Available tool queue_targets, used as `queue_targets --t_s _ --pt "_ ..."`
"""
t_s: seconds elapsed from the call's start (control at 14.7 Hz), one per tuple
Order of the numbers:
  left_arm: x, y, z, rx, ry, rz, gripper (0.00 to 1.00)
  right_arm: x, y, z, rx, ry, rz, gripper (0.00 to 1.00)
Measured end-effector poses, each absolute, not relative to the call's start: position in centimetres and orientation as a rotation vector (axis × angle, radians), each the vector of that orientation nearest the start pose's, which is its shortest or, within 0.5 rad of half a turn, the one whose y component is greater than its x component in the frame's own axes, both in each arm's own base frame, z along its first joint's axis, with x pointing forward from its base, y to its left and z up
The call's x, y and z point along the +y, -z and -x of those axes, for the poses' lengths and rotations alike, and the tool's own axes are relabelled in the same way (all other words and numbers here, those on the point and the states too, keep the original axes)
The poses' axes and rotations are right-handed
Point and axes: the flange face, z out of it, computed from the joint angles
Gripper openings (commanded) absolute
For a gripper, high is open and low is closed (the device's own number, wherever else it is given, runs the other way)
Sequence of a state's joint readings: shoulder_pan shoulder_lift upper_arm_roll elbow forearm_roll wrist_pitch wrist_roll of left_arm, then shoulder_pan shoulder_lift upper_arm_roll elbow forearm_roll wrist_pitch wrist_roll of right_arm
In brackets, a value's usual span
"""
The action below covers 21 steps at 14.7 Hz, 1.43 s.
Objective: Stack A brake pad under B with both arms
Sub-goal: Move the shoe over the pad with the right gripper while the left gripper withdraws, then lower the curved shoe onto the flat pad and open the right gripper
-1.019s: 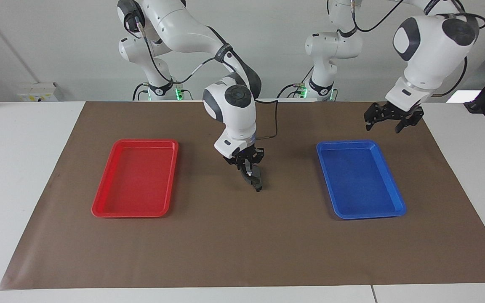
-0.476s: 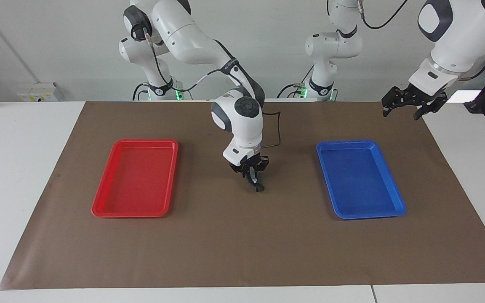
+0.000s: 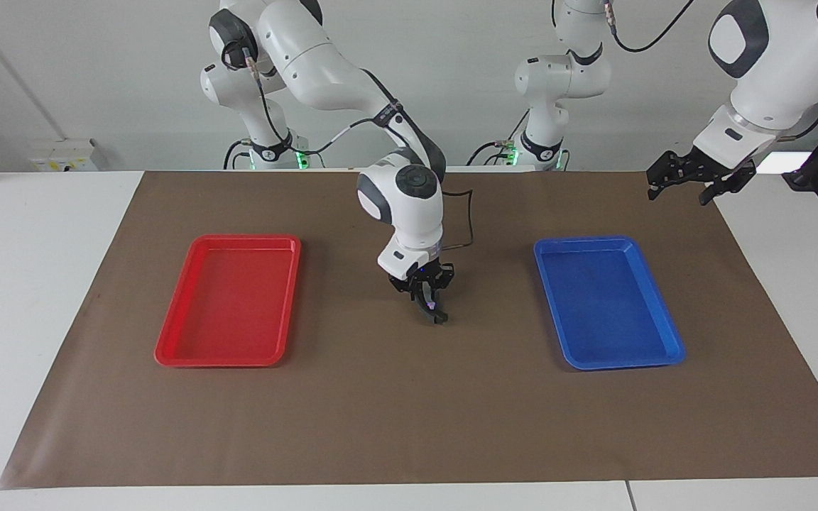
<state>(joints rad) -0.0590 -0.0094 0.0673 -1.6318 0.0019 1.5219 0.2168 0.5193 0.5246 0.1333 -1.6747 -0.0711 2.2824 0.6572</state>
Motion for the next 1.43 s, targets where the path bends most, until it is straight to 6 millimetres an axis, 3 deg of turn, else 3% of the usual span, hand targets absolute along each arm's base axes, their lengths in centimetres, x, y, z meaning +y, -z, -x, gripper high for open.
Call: queue_targets --t_s 0.82,0.95,1.02,1.09,1.16,1.43 --pt "0.5 -59.7 -54.4 0.328 -0.161 3.130 1.00 41.0 -30.2 -55.0 -0.038 0.102 3.075 0.02" --pt "0.5 -59.7 -54.4 0.328 -0.161 3.131 1.00 41.0 -29.8 -54.9 -0.039 0.101 3.074 0.11" --pt "0.5 -59.7 -54.4 0.329 -0.161 3.131 1.00 41.0 -29.8 -55.0 -0.039 0.109 3.069 0.35" --pt "0.5 -59.7 -54.4 0.328 -0.161 3.131 1.00 41.0 -29.8 -54.9 -0.039 0.112 3.068 0.90" --pt "0.5 -59.7 -54.4 0.329 -0.161 3.130 1.00 41.0 -29.8 -54.9 -0.039 0.113 3.067 1.00" --pt "0.5 -59.7 -54.4 0.328 -0.161 3.131 1.00 41.0 -29.6 -54.9 -0.041 0.115 3.066 1.00"
